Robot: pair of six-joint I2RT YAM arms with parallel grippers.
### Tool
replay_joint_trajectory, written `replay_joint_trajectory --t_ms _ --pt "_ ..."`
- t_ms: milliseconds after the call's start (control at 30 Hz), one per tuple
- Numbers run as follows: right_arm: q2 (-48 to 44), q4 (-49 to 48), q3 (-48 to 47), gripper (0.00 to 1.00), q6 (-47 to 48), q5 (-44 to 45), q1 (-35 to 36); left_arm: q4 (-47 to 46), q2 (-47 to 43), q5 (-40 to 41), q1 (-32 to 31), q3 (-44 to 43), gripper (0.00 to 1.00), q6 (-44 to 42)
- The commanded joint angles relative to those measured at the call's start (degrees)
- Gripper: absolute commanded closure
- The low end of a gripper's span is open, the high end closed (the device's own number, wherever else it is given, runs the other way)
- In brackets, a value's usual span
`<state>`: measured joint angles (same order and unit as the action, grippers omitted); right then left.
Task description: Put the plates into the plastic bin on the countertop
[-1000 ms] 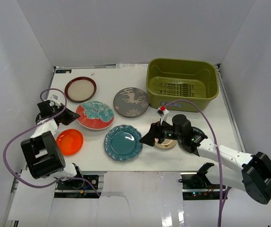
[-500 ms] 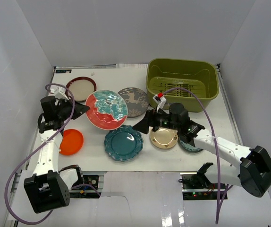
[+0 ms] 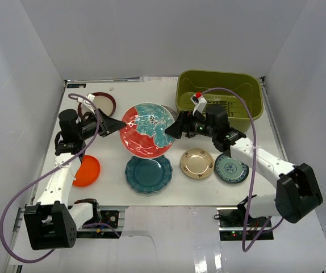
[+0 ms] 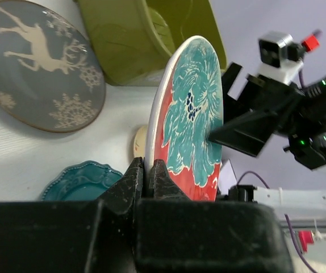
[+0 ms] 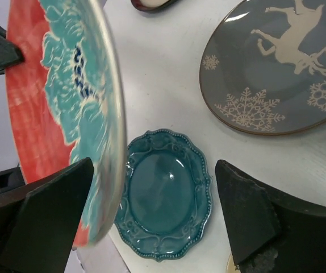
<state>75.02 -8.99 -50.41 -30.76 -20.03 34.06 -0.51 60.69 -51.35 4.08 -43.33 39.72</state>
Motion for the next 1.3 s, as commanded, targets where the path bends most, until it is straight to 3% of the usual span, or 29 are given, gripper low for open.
replay_joint_trajectory --t_ms 0,100,133,200,233,267,300,333,367,433,467,667,867,1267 --pt "3.4 0.4 -4.8 0.15 1.4 -3.9 -0.4 -9.3 0.5 -6.2 -2.1 -3.1 1.0 4.5" --pt "4.3 -0.1 -6.0 0.33 0.8 -4.1 -1.3 -9.6 2.8 -6.0 -3.1 -3.8 1.0 3.5" --pt "4.4 -0.4 -6.2 0.56 0.4 -4.2 -1.5 -9.8 3.2 -5.9 -3.2 -4.0 1.0 3.3" --pt "4.6 -1.5 -6.4 0.75 -1.4 -4.5 -2.9 -9.9 4.6 -5.1 -3.3 -4.7 0.99 3.0" --pt "4.4 -2.1 -6.4 0.89 -2.0 -4.6 -3.5 -9.9 5.1 -4.6 -3.2 -5.2 0.91 3.1" --pt "4.2 -3.0 -6.5 0.92 -3.3 -4.8 -4.2 -9.9 5.8 -4.1 -5.1 -5.6 0.82 3.0" --pt "3.7 -3.6 -6.6 0.92 -3.9 -5.2 -5.7 -9.7 7.0 -3.1 -5.1 -6.0 0.72 2.7" --pt "3.3 -4.0 -6.9 0.92 -4.3 -5.5 -6.6 -9.5 7.6 -2.2 -5.1 -6.7 0.51 2.7" --pt "2.9 -4.7 -7.4 0.92 -5.4 -6.2 -7.7 -9.0 8.4 -1.5 -5.2 -7.2 0.42 2.9" --pt "2.2 -6.1 -8.9 0.92 -7.1 -7.6 -12.0 -7.8 10.9 1.5 -5.2 -8.0 0.25 2.7" --pt "2.1 -6.6 -9.4 0.92 -8.0 -8.8 -13.7 -5.7 11.7 3.3 -5.3 -8.8 0.23 2.5" --pt "2.6 -9.0 -13.0 0.92 -11.4 -9.1 -27.0 0.1 20.6 14.2 -6.1 -10.7 0.21 2.5" --pt "6.8 -8.8 -14.4 0.92 -11.3 -7.9 -36.1 6.8 30.2 24.0 -11.5 -16.7 0.21 -1.7" --pt "17.0 4.7 -23.2 0.92 2.4 4.3 -38.5 12.4 44.2 36.7 -16.0 -24.8 0.23 -6.8"
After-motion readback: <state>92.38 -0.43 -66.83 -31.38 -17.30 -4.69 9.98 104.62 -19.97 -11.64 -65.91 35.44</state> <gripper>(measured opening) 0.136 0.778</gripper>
